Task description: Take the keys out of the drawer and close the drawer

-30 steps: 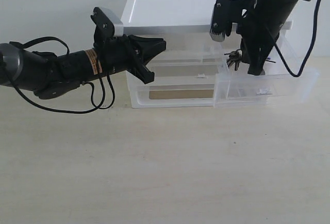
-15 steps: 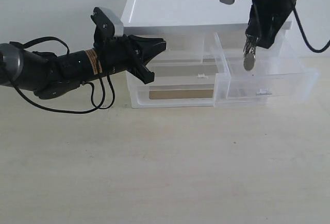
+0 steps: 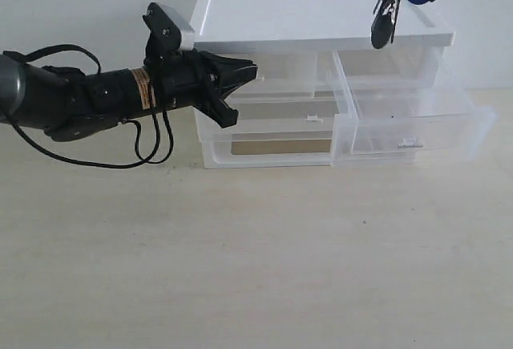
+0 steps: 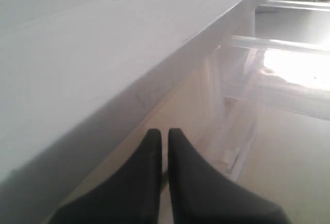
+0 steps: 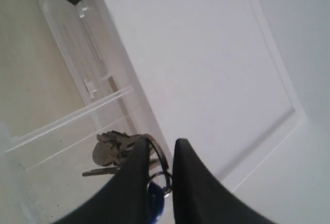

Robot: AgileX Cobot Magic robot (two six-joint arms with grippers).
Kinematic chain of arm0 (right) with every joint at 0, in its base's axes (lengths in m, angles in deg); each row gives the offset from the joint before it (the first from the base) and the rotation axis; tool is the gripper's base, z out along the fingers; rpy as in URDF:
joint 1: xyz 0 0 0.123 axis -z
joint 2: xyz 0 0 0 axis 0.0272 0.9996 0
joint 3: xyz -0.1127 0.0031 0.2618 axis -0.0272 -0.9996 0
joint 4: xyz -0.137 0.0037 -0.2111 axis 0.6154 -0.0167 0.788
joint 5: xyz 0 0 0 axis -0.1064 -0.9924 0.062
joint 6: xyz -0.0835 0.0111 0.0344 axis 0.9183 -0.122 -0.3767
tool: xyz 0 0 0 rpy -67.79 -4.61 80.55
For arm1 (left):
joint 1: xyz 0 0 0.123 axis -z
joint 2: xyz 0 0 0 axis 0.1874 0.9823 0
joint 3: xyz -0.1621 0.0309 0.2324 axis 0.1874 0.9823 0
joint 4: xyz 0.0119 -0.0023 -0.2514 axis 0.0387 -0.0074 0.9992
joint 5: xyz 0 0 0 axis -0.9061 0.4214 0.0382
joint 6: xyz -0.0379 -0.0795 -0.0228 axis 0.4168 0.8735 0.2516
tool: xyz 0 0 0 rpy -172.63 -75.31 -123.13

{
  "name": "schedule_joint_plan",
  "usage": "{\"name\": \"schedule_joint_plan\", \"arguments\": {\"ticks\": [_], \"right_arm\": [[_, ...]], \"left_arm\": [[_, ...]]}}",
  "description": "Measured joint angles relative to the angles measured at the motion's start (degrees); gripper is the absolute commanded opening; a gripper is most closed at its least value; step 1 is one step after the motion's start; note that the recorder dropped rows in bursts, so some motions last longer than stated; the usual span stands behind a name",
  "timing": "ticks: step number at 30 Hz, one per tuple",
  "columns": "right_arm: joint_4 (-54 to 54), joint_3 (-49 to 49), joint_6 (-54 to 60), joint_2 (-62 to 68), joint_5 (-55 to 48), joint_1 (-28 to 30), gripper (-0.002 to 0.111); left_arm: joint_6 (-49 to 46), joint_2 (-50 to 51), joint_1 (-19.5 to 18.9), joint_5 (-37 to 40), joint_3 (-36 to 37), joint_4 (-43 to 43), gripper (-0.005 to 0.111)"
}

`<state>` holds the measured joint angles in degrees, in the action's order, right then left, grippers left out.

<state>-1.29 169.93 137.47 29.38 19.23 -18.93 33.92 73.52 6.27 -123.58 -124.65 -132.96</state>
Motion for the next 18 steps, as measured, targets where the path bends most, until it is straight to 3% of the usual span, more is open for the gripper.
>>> {"name": "schedule_joint_plan", "arguments": {"ticks": [4,8,13,18], "right_arm": [[-3.9,0.0,0.1,-1.1,0.0,0.0,0.0],[-6.2,0.0,0.6,-1.1,0.0,-1.8,0.0],[-7.3,0.0,0.6,1.3,0.6,-7.8,0.0],[-7.6,0.0,0.6,6.1,3.2,-10.9,0.0]], "left_arm": [[13.9,-6.6,-0.6,5.1,0.0,-12.6,0.004],[23.5,-15.9,-1.5,-1.5,1.4,-20.3,0.004],[24.6,-27.2,-6.8,-5.0,8.8,-20.1,0.004],[22.2,-33.4,-12.9,-5.2,15.6,-11.5,0.004]]}}
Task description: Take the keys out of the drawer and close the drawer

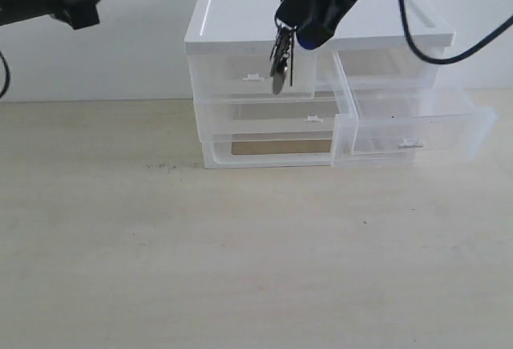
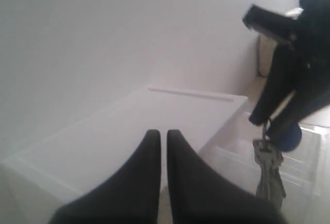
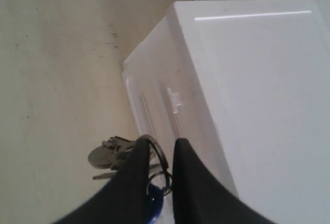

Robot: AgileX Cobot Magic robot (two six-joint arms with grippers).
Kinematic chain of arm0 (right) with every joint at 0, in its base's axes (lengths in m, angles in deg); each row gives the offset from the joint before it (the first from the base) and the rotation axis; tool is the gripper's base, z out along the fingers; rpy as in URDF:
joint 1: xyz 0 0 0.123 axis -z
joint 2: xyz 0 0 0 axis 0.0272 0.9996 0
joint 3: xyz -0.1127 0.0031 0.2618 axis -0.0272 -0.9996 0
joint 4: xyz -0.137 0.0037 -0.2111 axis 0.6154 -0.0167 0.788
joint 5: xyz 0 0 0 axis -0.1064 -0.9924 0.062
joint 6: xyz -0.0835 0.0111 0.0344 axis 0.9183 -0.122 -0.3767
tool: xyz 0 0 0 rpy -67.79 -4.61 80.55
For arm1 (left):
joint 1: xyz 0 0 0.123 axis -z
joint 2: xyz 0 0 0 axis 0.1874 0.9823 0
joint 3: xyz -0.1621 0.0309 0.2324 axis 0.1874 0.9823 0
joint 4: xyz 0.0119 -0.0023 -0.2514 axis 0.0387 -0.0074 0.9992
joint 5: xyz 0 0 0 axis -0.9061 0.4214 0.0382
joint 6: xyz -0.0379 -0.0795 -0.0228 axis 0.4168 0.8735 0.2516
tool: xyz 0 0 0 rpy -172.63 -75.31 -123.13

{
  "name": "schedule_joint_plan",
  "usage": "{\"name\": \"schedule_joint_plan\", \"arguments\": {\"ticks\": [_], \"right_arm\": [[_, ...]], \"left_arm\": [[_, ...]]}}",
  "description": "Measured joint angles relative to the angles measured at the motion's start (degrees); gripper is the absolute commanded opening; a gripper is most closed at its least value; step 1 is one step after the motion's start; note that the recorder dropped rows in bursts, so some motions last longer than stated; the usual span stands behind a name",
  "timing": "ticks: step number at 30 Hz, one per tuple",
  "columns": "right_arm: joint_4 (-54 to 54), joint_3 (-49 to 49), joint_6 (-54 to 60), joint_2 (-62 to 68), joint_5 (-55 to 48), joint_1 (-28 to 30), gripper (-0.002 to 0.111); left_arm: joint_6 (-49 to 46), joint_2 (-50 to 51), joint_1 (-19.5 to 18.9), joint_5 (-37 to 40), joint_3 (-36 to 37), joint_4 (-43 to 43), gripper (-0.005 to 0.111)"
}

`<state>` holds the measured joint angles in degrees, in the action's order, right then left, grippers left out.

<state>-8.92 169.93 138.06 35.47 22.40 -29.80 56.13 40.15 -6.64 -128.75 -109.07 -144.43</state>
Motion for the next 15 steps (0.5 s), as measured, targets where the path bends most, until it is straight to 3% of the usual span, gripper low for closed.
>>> {"name": "schedule_joint_plan", "arguments": {"ticks": [7,15], "right_arm": [[2.5,0.0,-1.8,8.7,10.3,-0.4,0.0],[4.2,0.0,-2.6,15.6,13.3,-0.4,0.0]], "left_arm": [[-6.7,-2.0,-3.6,-0.1,5.6,11.5,0.004],[-8.2,-2.0,-3.6,-0.4,5.8,13.0,0.004]]}}
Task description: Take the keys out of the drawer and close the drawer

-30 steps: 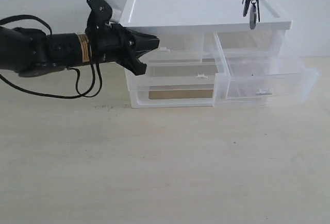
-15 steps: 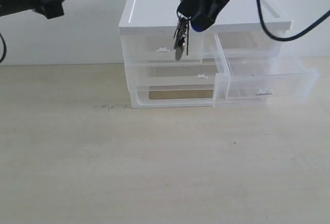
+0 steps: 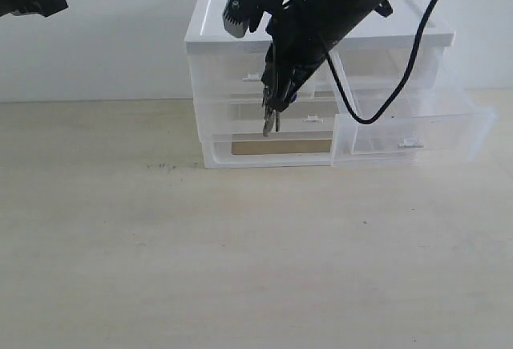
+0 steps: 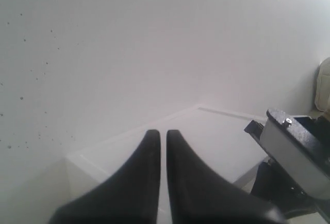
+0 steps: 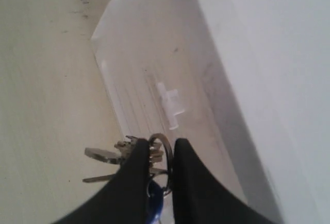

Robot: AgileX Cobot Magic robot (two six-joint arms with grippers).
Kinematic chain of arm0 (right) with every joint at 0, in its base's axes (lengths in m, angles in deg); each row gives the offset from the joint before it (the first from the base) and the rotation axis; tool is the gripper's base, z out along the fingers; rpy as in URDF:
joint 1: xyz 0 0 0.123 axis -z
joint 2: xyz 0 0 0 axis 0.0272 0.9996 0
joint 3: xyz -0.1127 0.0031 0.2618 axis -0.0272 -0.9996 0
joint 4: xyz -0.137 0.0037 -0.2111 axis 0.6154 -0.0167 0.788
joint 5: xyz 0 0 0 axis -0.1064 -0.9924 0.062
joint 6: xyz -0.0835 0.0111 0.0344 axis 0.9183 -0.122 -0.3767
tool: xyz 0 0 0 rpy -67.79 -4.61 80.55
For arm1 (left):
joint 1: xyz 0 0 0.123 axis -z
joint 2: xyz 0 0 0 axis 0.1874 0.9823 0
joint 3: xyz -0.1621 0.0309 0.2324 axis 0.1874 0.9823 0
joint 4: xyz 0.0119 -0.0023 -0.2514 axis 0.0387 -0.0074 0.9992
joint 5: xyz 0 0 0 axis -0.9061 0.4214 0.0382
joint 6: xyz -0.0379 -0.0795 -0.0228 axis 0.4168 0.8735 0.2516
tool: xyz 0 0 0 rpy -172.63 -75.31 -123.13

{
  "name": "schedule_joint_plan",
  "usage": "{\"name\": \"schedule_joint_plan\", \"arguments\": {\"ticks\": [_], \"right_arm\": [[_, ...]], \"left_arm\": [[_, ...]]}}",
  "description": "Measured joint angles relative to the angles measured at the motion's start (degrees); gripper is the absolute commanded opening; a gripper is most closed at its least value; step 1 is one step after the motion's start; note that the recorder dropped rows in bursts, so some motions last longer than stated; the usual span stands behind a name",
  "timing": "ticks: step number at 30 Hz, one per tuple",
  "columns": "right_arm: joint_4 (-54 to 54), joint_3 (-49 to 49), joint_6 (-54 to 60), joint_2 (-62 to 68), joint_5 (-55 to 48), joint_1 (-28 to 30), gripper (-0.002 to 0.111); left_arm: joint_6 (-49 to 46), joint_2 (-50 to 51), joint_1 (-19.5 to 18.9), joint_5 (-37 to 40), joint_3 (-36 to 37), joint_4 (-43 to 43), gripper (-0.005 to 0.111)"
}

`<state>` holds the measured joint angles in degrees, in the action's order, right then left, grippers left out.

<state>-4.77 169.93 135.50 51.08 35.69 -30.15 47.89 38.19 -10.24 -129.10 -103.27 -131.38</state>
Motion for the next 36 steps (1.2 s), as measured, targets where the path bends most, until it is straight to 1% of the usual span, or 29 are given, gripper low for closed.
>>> {"name": "schedule_joint_plan", "arguments": {"ticks": [5,10,12,22,27,28,30,33,35,36], "right_arm": [[3.7,0.0,-1.3,0.6,-0.1,0.0,0.0],[12.1,0.0,-6.8,0.6,-2.1,0.0,0.0],[13.8,0.0,-8.7,0.6,-2.9,0.0,0.0],[15.5,0.0,-10.3,0.6,-3.4,0.0,0.0],[16.5,0.0,-14.3,0.6,-1.6,0.0,0.001],[16.7,0.0,-14.6,0.6,-1.5,0.0,0.003],[17.5,0.0,-14.8,0.6,-1.3,0.0,0.013],[18.8,0.0,-16.1,0.6,-1.3,0.0,0.04],[18.9,0.0,-16.8,0.6,-2.2,-0.1,0.052],[18.6,0.0,-16.9,0.6,-2.8,-0.3,0.055]], "left_arm": [[-0.2,0.0,0.0,0.0,0.0,0.1,0.004],[-0.2,0.0,0.0,0.0,0.0,0.1,0.004],[-0.2,0.0,0.0,0.0,0.0,0.2,0.004],[-0.2,0.0,0.0,-0.2,0.0,0.2,0.004],[-0.2,0.0,0.0,-0.3,0.0,0.2,0.004],[-0.2,0.0,0.0,-0.3,0.0,0.2,0.004],[-0.2,0.0,0.0,-0.3,0.0,0.2,0.004],[-0.2,0.0,0.0,-0.4,0.0,0.2,0.004],[-0.2,0.0,0.0,-0.4,0.0,0.3,0.004],[-0.2,0.0,0.0,-0.5,0.0,0.3,0.004]]}}
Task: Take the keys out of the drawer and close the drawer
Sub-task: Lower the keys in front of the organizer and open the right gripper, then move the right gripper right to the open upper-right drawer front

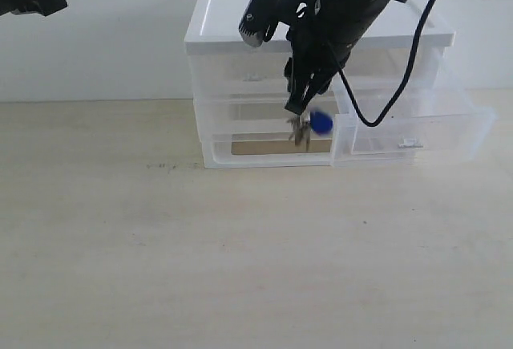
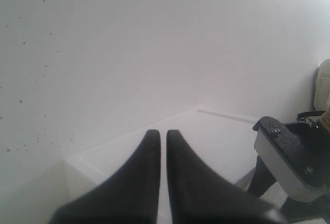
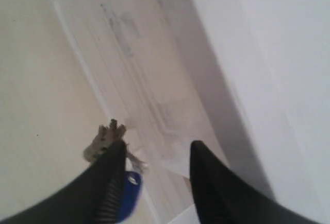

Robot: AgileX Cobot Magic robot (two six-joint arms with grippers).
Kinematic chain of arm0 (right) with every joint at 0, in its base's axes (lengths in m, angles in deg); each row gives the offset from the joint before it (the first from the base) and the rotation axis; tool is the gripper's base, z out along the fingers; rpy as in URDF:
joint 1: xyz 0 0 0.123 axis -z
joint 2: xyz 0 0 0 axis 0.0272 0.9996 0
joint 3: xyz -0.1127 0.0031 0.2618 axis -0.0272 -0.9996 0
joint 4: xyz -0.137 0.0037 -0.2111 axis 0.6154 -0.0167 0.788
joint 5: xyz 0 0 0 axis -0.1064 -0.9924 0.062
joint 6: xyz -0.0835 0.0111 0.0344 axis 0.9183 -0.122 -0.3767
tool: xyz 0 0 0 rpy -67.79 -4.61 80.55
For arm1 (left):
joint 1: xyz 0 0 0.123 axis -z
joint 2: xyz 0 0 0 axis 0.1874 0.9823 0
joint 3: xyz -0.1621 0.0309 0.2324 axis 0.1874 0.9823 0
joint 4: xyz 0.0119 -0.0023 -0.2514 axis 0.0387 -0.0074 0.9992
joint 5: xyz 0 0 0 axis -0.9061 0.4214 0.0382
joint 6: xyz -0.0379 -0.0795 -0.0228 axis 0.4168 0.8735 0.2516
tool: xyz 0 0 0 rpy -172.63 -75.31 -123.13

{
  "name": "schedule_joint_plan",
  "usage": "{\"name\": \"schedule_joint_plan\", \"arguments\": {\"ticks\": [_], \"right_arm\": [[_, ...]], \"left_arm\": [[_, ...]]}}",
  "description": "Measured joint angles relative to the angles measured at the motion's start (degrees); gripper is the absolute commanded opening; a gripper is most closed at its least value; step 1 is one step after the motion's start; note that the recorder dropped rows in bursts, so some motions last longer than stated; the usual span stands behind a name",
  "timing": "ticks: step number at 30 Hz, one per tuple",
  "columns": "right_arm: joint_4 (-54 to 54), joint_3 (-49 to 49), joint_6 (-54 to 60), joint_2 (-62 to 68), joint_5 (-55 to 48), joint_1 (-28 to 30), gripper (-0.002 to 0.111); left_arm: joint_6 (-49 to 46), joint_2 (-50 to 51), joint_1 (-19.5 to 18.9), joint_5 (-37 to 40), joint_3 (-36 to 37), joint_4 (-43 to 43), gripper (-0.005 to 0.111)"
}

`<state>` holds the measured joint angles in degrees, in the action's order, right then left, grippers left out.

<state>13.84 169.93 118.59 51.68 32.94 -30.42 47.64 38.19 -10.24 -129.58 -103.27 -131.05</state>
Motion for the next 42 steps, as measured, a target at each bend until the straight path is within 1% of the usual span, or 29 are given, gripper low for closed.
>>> {"name": "schedule_joint_plan", "arguments": {"ticks": [7,9,11,13,14,15,20,23,25,28,31,34,38,42], "right_arm": [[-0.8,0.0,-1.8,0.0,-1.1,-0.4,0.055],[-1.0,0.0,-3.0,0.0,-1.1,-0.4,0.052],[-0.9,-0.1,-4.7,-0.2,-1.1,-0.4,0.04],[-0.3,-0.1,-6.4,-0.7,-0.9,-0.4,0.023],[0.2,-0.1,-7.4,-1.2,-0.7,-0.3,0.01],[0.5,-0.1,-8.4,-1.8,-0.6,-0.3,0.0],[1.5,-0.1,-12.1,-6.1,-2.6,-0.2,0.0],[1.7,-0.3,-16.4,-9.2,-5.2,-0.2,0.0],[1.8,-2.2,-19.1,-11.7,-4.6,-0.2,0.0],[1.8,-7.9,-22.6,-16.8,-0.3,-0.2,0.0],[2.2,-16.4,-25.9,-22.2,5.4,-0.2,0.0],[4.4,-26.7,-30.9,-28.2,13.7,-0.2,0.0],[8.3,-41.7,-40.0,-36.3,28.7,0.0,0.0],[8.7,-53.8,-42.8,-39.9,41.4,0.7,0.0]], "left_arm": [[0.0,0.0,0.0,-0.4,0.0,0.0,0.004],[0.0,0.0,0.0,-0.4,0.0,0.0,0.004],[0.0,0.0,0.0,-0.4,0.0,0.0,0.004],[0.0,0.0,0.0,-0.4,0.0,0.0,0.004],[0.0,0.0,0.0,-0.5,0.0,0.0,0.004],[0.0,0.0,0.0,-0.6,0.0,0.0,0.004],[0.0,0.0,0.0,-0.8,0.0,0.0,0.004],[0.0,0.0,0.0,-0.8,0.0,0.0,0.004],[0.0,0.0,0.0,-0.8,0.0,0.0,0.004],[0.0,0.0,0.0,-0.8,0.0,0.0,0.004],[0.0,0.0,0.0,-1.0,0.0,0.0,0.004],[0.0,0.0,0.0,-0.9,0.0,0.0,0.004],[0.0,0.0,0.0,-0.9,0.0,0.0,0.004],[0.0,0.0,0.0,-0.9,0.0,0.0,0.004]]}}
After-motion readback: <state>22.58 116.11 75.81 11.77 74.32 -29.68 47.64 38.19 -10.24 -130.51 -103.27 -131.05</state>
